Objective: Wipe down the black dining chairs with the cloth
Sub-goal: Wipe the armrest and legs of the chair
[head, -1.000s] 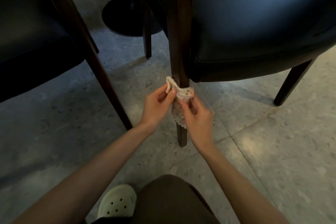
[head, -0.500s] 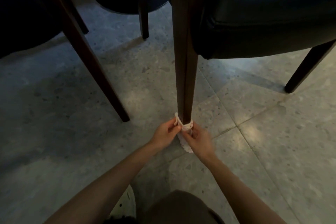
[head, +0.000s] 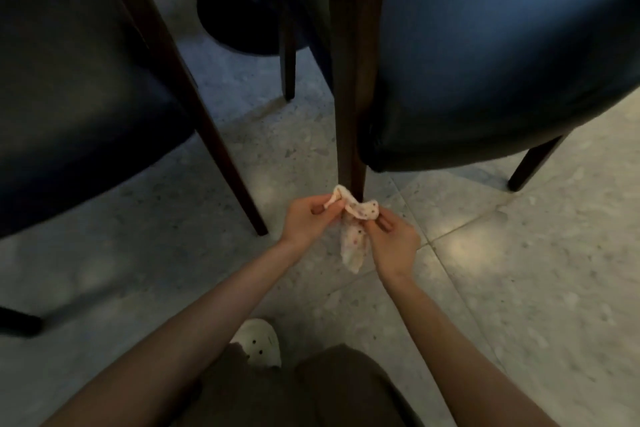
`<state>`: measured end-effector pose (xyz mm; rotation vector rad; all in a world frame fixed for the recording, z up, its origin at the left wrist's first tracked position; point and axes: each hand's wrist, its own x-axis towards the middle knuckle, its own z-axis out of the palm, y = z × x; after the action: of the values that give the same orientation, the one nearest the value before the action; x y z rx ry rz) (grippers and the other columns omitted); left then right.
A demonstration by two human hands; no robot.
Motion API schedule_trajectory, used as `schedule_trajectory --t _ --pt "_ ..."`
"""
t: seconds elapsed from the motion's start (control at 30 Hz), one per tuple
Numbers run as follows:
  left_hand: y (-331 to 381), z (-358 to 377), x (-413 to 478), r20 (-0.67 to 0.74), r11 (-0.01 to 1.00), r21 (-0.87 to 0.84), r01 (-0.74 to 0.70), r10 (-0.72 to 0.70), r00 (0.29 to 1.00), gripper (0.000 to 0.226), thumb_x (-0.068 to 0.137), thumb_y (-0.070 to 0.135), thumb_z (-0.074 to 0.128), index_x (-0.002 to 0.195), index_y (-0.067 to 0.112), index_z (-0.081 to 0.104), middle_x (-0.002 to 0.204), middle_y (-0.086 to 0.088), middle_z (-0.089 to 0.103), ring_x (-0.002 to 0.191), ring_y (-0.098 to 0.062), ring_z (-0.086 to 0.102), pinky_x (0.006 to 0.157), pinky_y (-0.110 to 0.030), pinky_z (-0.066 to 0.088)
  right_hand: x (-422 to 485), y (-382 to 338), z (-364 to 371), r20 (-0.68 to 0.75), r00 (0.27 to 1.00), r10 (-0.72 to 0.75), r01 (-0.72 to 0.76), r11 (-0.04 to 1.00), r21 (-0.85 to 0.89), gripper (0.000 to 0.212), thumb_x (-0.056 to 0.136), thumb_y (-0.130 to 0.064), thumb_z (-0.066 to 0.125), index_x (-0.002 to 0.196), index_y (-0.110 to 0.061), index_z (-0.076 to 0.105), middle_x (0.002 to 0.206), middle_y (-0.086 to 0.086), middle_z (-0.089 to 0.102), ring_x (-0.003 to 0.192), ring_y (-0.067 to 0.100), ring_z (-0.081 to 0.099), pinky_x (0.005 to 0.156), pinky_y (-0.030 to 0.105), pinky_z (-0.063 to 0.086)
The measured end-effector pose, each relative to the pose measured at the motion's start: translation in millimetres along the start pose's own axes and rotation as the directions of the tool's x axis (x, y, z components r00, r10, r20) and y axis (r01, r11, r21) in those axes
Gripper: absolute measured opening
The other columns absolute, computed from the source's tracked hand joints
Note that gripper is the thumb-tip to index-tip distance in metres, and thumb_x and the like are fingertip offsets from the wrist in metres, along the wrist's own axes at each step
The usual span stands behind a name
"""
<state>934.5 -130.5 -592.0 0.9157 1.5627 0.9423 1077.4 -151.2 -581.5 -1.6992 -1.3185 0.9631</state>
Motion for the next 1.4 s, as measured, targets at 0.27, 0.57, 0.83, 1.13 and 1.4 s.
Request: schedule_trajectory --t 0.27,0.57,0.83,1.13,1.4 --pt "159 -45 -110 -0.014 0.993 0.089 0.072 -0.071 0.997 0.01 0.087 0.021 0.07 0.095 0.016 0.067 0.086 0.0 0.068 0.087 -0.02 0.068 0.08 -0.04 0.058 -49 -175 -77 0.157 0.981 0.117 -0.109 0.992 -0.058 0.023 0.087 -0.007 0.068 0.105 -0.021 0.071 0.085 -0.012 0.068 0.072 -0.011 0.061 0.065 0.004 0.047" --pt "370 -81 -264 -0.061 0.998 0.06 0.003 0.001 0.998 0.007 0.09 0.029 0.066 0.092 0.023 0.066 0.084 0.007 0.067 0.077 -0.003 0.065 0.064 -0.012 0.049 -119 -388 -200 0.327 0.941 0.09 -0.063 0.994 -0.092 0.02 0.091 -0.028 0.066 0.11 -0.029 0.068 0.085 -0.018 0.065 0.082 -0.004 0.064 0.069 0.012 0.052" --pt "488 -85 -361 -0.018 0.989 0.135 -0.057 0.059 0.998 0.046 0.091 0.041 0.06 0.136 0.031 0.051 0.121 0.014 0.054 0.104 0.0 0.054 0.077 -0.01 0.042 -161 -496 -305 0.302 0.952 -0.05 0.074 0.995 -0.066 0.028 0.093 -0.028 0.062 0.121 -0.03 0.058 0.099 -0.021 0.059 0.088 -0.008 0.056 0.07 0.009 0.043" --pt "550 -84 -414 -0.016 0.99 0.123 -0.072 0.074 0.997 0.052 0.095 0.041 0.053 0.145 0.028 0.041 0.136 0.001 0.054 0.119 -0.009 0.05 0.095 -0.023 0.037 -184 -532 -396 0.139 0.968 -0.207 0.224 0.968 -0.116 0.037 0.097 -0.015 0.054 0.132 -0.021 0.046 0.126 0.0 0.057 0.111 0.014 0.055 0.068 0.008 0.042" --pt "564 -73 -448 0.02 0.983 0.133 -0.131 0.129 0.991 0.051 0.098 0.038 0.049 0.146 0.024 0.038 0.136 0.002 0.054 0.117 -0.004 0.048 0.094 -0.022 0.037 -212 -525 -440 0.005 0.965 -0.264 0.255 0.929 -0.266 0.036 0.098 -0.007 0.045 0.131 -0.02 0.052 0.124 0.009 0.039 0.105 0.021 0.054 0.07 -0.001 0.036"
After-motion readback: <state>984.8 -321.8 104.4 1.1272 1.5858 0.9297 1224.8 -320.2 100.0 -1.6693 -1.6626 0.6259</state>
